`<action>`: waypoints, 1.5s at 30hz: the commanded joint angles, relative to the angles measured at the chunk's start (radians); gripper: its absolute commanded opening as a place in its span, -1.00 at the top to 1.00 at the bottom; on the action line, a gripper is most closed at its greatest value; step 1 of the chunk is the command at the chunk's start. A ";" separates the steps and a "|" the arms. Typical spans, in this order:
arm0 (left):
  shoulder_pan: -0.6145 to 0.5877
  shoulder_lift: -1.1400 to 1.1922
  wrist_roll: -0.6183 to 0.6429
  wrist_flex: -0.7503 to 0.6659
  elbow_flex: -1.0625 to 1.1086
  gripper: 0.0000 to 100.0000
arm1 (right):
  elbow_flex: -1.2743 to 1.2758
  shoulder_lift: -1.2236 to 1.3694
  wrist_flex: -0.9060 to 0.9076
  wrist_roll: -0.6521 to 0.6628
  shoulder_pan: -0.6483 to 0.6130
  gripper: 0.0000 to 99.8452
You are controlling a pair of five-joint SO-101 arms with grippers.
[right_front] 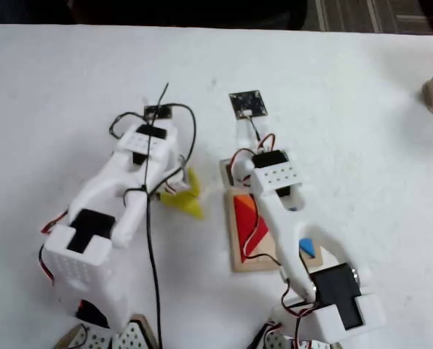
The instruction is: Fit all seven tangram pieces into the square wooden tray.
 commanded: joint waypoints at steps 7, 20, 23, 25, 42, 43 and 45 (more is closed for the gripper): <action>0.048 -0.004 -0.055 -0.031 -0.005 0.57 | -0.012 -0.036 0.028 0.003 0.002 0.97; 0.062 -0.013 -0.054 0.031 -0.112 0.75 | -0.014 -0.036 0.028 -0.002 0.002 0.97; 0.102 -0.013 -0.054 0.046 -0.132 0.78 | -0.014 -0.036 0.028 -0.040 0.002 0.97; 0.136 -0.013 -0.054 0.049 -0.135 0.77 | -0.015 -0.036 0.028 -0.043 0.002 0.97; 0.071 -0.036 -0.060 0.078 -0.129 0.74 | -0.057 -0.027 0.099 -0.020 0.168 0.97; 0.053 -0.050 -0.060 0.080 -0.118 0.69 | -0.054 -0.027 0.099 -0.011 0.168 0.97; 0.038 -0.085 -0.060 0.074 -0.074 0.58 | -0.052 -0.027 0.099 -0.003 0.168 0.97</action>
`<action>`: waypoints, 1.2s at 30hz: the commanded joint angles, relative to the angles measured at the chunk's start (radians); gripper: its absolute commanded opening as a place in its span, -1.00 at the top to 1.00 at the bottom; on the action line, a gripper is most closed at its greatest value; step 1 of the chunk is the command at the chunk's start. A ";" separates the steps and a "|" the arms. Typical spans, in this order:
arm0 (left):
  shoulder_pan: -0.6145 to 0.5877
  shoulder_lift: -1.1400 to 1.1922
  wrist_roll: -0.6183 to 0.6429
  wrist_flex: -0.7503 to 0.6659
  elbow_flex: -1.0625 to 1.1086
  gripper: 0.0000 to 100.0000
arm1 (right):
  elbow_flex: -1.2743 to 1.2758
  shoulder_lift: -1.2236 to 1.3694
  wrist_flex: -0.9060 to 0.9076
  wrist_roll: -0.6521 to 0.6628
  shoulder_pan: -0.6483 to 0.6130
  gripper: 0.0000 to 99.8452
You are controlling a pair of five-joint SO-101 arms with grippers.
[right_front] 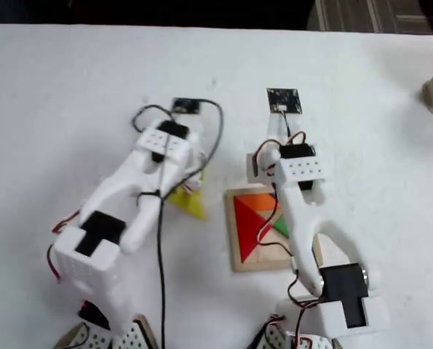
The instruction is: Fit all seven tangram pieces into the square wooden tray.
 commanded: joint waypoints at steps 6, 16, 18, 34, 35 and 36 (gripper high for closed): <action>-0.035 -0.165 -0.014 -0.052 0.143 0.56 | -0.015 -0.025 -0.002 0.021 0.010 0.97; -0.122 -0.127 -0.054 -0.086 0.164 0.31 | 0.002 -0.025 -0.002 0.029 0.008 0.97; -0.119 -0.065 -0.051 -0.086 0.153 0.26 | 0.006 -0.025 -0.002 0.029 0.001 0.97; 0.065 0.096 -0.041 -0.035 -0.032 0.41 | 0.006 -0.025 -0.001 0.021 -0.001 0.97; 0.068 0.096 -0.044 -0.048 -0.032 0.48 | 0.006 -0.025 0.001 0.021 -0.001 0.97; 0.068 0.096 -0.048 -0.057 -0.034 0.56 | 0.006 -0.025 0.001 0.021 -0.001 0.97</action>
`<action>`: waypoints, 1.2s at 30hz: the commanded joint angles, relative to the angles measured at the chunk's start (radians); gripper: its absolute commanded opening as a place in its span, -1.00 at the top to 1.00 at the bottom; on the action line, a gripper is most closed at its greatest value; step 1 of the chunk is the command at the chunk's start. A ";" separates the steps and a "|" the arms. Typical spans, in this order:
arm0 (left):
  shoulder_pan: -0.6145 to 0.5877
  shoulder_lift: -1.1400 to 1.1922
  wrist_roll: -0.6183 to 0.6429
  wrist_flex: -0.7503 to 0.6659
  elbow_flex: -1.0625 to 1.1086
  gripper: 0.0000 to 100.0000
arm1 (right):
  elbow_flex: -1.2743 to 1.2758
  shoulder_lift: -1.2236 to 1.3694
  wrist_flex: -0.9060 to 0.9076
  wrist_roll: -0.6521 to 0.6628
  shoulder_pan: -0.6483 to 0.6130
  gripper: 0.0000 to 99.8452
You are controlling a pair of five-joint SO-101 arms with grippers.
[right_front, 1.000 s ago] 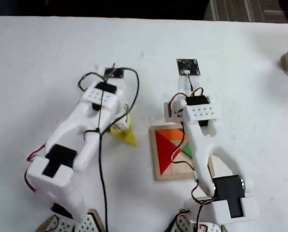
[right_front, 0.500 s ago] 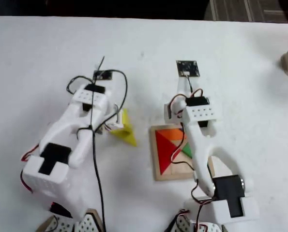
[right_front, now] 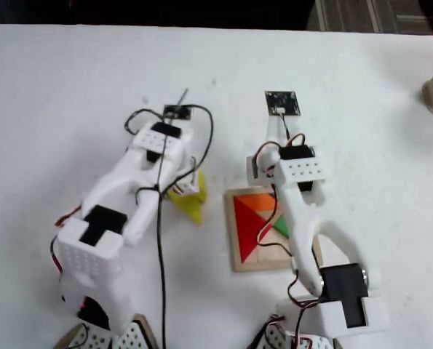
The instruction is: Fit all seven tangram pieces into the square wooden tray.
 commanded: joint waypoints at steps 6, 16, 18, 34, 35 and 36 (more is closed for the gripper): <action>0.064 0.002 -0.006 -0.057 -0.046 0.78 | -0.008 -0.025 0.004 0.006 0.010 0.97; 0.065 0.001 -0.066 -0.064 -0.048 0.77 | 0.012 -0.027 0.004 0.006 0.012 0.97; 0.065 0.001 -0.061 -0.071 -0.048 0.77 | 0.012 -0.030 0.005 0.006 0.012 0.97; -0.004 0.001 -0.063 -0.031 -0.094 0.26 | 0.025 -0.038 0.015 0.014 0.022 0.97; -0.005 0.001 -0.069 -0.029 -0.094 0.19 | 0.026 -0.041 0.022 0.015 0.022 0.97; -0.005 0.002 -0.072 -0.028 -0.094 0.12 | 0.028 -0.051 0.033 0.015 0.024 0.97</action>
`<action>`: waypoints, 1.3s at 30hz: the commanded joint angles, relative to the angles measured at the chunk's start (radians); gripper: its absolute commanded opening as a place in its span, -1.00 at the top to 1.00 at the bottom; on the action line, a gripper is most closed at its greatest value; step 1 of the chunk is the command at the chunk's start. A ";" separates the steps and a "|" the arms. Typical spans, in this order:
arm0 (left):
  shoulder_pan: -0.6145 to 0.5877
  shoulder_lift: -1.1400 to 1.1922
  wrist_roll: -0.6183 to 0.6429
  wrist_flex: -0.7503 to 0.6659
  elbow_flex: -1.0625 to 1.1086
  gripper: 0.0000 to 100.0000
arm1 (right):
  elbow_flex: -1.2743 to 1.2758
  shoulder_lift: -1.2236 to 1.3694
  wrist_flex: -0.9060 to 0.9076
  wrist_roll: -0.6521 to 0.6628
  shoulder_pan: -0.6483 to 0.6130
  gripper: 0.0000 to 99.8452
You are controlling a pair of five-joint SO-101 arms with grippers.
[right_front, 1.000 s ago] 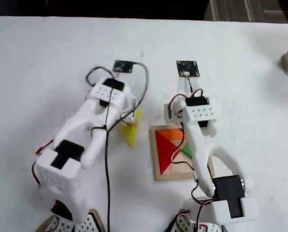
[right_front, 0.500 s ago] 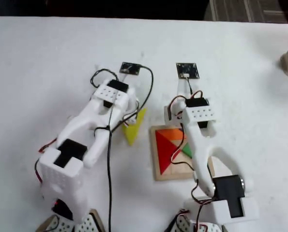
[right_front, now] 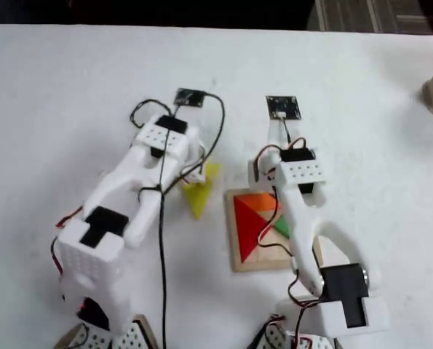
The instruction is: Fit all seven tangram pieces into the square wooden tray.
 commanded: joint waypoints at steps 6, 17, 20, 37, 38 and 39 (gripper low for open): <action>-0.010 0.016 -0.063 0.015 -0.012 0.04 | 0.146 -0.269 0.019 0.014 0.076 0.97; -0.008 0.259 -0.063 0.187 -0.347 0.30 | 0.463 -0.593 -0.036 0.072 0.117 0.97; -0.004 0.306 -0.069 0.226 -0.423 0.30 | 0.496 -0.619 -0.036 0.072 0.108 0.97; -0.021 0.328 -0.318 0.183 -0.468 0.46 | 0.535 -0.634 -0.036 0.115 0.108 0.97; -0.021 0.328 -0.339 0.169 -0.468 0.53 | 0.535 -0.634 -0.036 0.115 0.108 0.97; -0.019 0.328 -0.377 0.160 -0.468 0.59 | 0.535 -0.634 -0.036 0.115 0.108 0.97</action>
